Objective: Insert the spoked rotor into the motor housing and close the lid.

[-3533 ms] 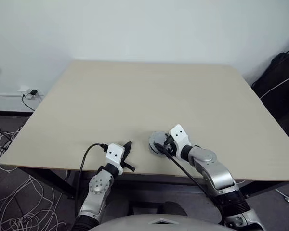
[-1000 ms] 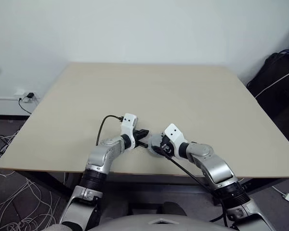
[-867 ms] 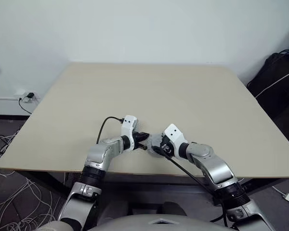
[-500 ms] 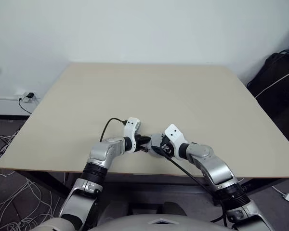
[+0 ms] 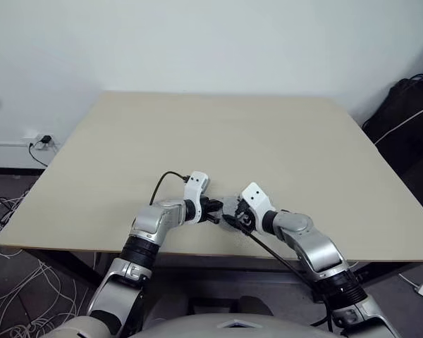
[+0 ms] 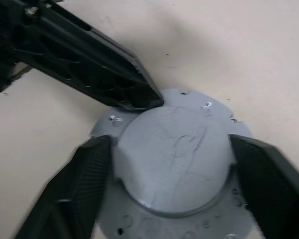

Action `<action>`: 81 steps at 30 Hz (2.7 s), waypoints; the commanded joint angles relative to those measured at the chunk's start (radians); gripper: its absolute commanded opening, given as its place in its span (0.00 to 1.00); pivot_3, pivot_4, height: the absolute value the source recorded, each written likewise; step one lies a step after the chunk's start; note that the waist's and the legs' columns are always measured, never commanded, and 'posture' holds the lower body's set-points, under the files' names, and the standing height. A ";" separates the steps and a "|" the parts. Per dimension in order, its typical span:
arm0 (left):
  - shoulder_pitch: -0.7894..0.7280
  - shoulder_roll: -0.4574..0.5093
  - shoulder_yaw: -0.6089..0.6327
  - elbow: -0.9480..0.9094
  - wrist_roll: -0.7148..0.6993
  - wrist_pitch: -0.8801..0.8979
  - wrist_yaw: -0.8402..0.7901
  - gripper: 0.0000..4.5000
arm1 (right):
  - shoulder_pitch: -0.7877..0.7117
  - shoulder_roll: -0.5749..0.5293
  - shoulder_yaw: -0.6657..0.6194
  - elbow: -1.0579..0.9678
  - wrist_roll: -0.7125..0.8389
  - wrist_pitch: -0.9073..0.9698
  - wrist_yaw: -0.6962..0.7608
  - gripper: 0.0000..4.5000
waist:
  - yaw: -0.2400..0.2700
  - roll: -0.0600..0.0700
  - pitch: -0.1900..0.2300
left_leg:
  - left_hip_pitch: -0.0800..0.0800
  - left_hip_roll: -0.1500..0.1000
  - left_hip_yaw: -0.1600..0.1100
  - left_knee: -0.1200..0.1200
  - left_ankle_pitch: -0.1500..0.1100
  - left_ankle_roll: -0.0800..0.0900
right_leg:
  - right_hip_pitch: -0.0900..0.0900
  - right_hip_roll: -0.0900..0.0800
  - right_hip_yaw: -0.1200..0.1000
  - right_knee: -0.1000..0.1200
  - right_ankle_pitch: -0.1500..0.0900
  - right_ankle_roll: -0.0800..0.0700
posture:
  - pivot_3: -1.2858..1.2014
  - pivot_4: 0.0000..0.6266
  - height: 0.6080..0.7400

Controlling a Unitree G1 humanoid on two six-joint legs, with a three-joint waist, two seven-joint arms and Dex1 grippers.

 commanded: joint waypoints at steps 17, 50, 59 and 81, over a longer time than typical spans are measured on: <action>0.086 -0.007 -0.037 -0.062 0.013 0.002 0.021 0.00 | 0.153 -0.019 -0.071 -0.281 0.012 0.049 -0.094 1.00 | 0.008 -0.001 0.000 | 0.000 0.000 0.000 -0.001 0.000 0.000 | 0.000 -0.001 0.000 0.000 -0.003 -0.005 | 0.52 0.00 1.00; 0.093 0.003 -0.030 -0.062 0.012 -0.015 0.011 0.00 | 0.238 0.372 -0.408 -0.217 0.378 0.294 -0.394 1.00 | 0.009 0.003 -0.001 | 0.000 0.000 0.000 -0.001 0.000 0.000 | 0.000 0.000 0.000 0.000 -0.003 -0.005 | 0.52 0.00 1.00; 0.092 0.003 -0.029 -0.061 0.011 -0.021 0.010 0.00 | 0.179 0.455 -0.540 -0.142 0.526 0.400 -0.440 1.00 | 0.006 0.004 0.000 | 0.000 0.000 0.000 -0.001 0.000 0.000 | 0.000 0.000 0.001 0.000 -0.003 -0.005 | 0.52 0.00 1.00; 0.095 0.005 -0.026 -0.059 0.012 -0.023 0.012 0.00 | 0.151 0.499 -0.660 -0.024 0.935 0.533 -0.425 1.00 | -0.010 0.007 0.000 | 0.000 0.000 0.002 -0.012 0.000 0.000 | -0.005 -0.001 0.002 -0.002 -0.003 -0.005 | 0.52 0.00 1.00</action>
